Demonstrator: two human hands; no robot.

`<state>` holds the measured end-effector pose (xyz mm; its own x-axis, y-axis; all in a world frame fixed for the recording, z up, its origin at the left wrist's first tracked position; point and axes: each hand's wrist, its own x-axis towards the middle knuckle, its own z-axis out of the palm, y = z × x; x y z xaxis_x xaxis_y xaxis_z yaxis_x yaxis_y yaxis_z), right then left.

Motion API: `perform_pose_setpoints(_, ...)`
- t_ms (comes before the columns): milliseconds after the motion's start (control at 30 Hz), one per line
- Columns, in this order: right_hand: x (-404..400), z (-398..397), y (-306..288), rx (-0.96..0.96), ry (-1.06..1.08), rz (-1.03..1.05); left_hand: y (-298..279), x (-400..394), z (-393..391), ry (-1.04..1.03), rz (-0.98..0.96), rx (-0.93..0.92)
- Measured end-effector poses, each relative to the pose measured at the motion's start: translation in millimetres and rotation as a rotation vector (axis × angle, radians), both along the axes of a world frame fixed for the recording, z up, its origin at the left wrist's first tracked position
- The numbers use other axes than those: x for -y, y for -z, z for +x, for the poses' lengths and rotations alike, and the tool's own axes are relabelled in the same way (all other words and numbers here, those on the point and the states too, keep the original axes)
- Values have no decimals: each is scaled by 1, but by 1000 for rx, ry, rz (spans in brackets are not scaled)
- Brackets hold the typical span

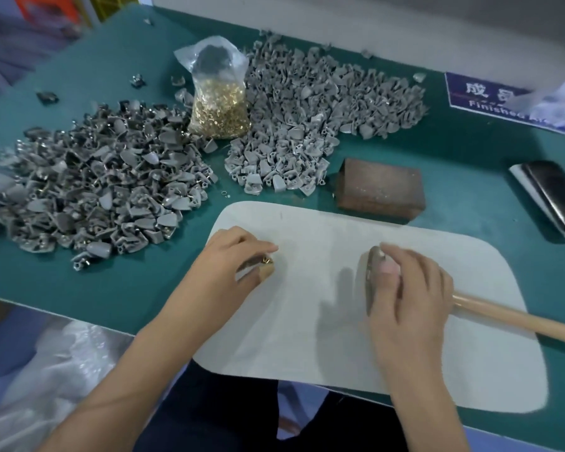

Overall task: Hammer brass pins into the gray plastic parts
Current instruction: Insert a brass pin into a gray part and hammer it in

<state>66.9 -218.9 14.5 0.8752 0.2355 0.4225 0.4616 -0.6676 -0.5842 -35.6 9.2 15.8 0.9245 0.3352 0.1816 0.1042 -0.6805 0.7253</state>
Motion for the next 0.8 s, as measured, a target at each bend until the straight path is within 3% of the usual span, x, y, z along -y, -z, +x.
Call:
perform_pose_setpoints(200, 33, 8, 8, 1, 3, -338, -14, -11, 18, 116, 96, -96)
perform_pose_setpoints(333, 21, 19, 9, 6, -141, -295, -22, -11, 25, 174, 117, -144)
perform_pose_setpoints(433, 10, 24, 6, -31, -208, -238, -24, -9, 29, 157, 220, -82)
perform_pose_setpoints(500, 2, 20, 2, -14, -197, -110, -27, -1, 30, 99, 101, -3)
perform_pose_setpoints(567, -7, 15, -6, 3, -250, 83, -31, 9, 35, 29, -145, 50)
perform_pose_setpoints(667, -25, 7, -19, -175, -449, 380, -37, 25, 48, 59, -490, 44)
perform_pose_setpoints(800, -37, 8, -25, -258, -445, 553, -39, 31, 58, 115, -787, -17)
